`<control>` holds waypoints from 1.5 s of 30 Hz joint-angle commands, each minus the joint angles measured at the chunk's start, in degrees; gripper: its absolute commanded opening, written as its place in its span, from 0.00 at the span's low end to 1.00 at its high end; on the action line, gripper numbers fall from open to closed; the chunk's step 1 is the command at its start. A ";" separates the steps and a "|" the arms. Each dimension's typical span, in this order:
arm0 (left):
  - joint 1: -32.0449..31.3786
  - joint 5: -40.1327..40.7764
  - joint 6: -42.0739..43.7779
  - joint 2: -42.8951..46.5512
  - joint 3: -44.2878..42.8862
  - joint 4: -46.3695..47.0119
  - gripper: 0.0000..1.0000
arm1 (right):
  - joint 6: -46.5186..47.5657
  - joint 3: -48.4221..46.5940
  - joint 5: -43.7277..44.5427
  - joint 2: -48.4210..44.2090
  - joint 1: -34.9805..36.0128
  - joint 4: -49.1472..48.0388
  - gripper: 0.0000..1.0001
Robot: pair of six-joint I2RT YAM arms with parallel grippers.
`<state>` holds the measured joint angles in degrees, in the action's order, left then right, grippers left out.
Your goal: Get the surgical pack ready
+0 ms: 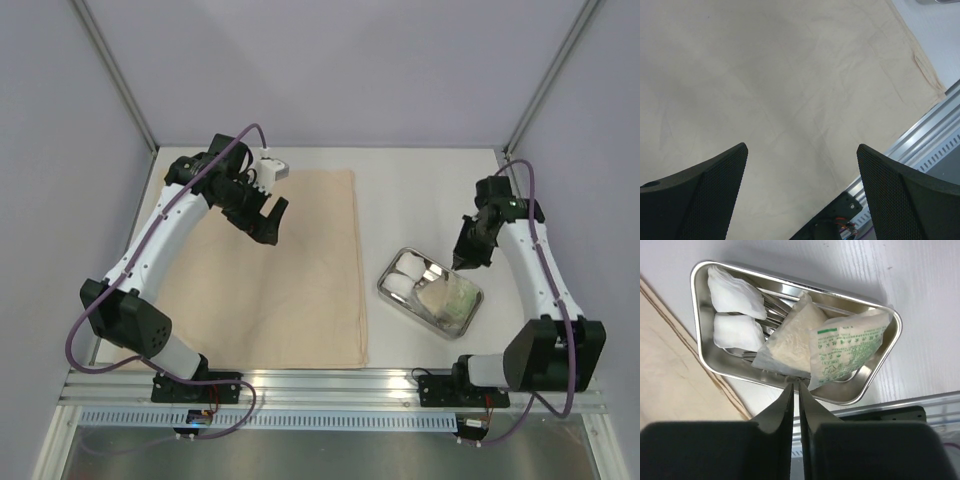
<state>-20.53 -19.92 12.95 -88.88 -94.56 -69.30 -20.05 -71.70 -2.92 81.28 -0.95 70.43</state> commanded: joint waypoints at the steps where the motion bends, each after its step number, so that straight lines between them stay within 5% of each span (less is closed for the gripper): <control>1: 0.14 -0.46 0.59 2.40 -2.20 -0.66 1.00 | -4.98 5.24 2.83 -7.95 -1.51 -4.33 0.07; 2: 0.14 -0.56 0.58 2.31 -2.20 -0.66 1.00 | -5.60 6.91 2.83 -8.67 -1.86 -6.25 0.01; 17: 0.14 -0.03 0.76 2.48 -1.59 -0.75 1.00 | -12.99 28.72 1.51 -9.73 -7.31 -28.68 0.01; 32: 0.14 0.32 0.85 3.10 -2.29 -1.19 1.00 | -10.89 21.60 7.04 -17.29 -7.40 -22.27 0.01; 45: 0.14 1.03 1.20 3.45 -2.03 -1.98 1.00 | -10.89 28.55 4.58 -12.45 -9.86 -29.21 0.01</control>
<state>-20.53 -18.92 13.21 -87.70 -94.83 -70.89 -30.83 -44.25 1.50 70.89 -10.68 43.88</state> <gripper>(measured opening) 0.997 0.008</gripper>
